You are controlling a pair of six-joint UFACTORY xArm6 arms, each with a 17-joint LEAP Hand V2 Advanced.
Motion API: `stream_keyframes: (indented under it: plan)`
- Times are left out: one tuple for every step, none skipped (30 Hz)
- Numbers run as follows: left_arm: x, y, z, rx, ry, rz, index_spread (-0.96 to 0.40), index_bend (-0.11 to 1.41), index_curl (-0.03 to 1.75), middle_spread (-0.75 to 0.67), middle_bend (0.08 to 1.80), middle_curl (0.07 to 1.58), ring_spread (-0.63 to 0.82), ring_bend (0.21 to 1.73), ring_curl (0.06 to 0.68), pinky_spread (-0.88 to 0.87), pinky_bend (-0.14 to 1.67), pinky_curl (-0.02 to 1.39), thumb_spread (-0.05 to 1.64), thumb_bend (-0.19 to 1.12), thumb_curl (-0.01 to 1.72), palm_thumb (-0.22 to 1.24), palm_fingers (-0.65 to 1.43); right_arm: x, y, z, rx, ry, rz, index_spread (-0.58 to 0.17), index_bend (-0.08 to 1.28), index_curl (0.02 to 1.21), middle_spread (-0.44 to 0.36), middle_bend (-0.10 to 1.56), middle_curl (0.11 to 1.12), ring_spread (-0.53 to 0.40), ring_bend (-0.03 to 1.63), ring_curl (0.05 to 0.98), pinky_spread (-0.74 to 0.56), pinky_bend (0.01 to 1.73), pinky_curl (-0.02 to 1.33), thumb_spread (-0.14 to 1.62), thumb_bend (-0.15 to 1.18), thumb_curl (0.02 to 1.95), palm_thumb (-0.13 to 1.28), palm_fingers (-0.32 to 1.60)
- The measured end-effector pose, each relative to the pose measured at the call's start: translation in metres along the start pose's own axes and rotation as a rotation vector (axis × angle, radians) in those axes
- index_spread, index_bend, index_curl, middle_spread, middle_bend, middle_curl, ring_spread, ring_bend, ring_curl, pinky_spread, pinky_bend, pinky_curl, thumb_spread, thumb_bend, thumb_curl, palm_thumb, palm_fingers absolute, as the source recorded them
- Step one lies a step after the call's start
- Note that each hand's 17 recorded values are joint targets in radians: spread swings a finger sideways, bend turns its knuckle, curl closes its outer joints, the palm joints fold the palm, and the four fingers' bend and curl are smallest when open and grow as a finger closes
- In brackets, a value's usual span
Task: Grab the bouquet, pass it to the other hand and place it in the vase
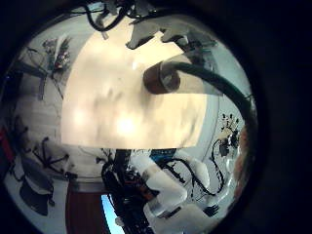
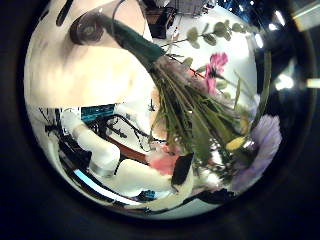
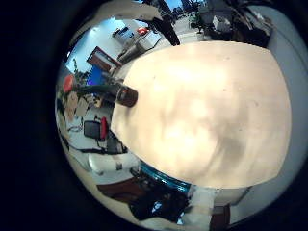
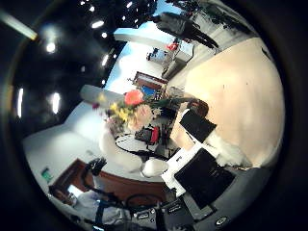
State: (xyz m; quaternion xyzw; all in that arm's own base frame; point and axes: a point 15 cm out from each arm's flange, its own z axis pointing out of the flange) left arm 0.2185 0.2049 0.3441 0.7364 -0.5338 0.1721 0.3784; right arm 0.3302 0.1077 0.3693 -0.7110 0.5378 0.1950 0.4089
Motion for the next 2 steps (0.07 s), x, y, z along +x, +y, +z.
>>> stream_keyframes:
  plan:
    - [-0.0046, 0.0055, 0.0001, -0.01, -0.022, -0.019, 0.03, 0.14, 0.22, 0.62, 0.15, 0.19, 0.76, 0.46, 0.154, 0.87, 0.33, 0.15, 0.81, -0.03, 0.34, 0.1, -0.15, 0.0017, 0.0007, 0.0009, -0.005, 0.0, 0.001, -0.38, 0.18, 0.32, 0.022, 0.19, 0.33, 0.134, 0.61, 0.194, 0.46, 0.7, 0.2, 0.95, -0.02, 0.52, 0.75, 0.27]
    - [-0.0081, 0.0104, 0.0001, -0.018, -0.039, -0.036, 0.04, 0.14, 0.22, 0.62, 0.16, 0.19, 0.76, 0.45, 0.155, 0.87, 0.33, 0.15, 0.81, -0.03, 0.34, 0.1, -0.14, 0.0035, 0.0009, 0.0016, -0.01, 0.001, 0.0, -0.379, 0.18, 0.32, 0.022, 0.19, 0.33, 0.134, 0.61, 0.193, 0.46, 0.7, 0.2, 0.95, -0.02, 0.52, 0.75, 0.27]
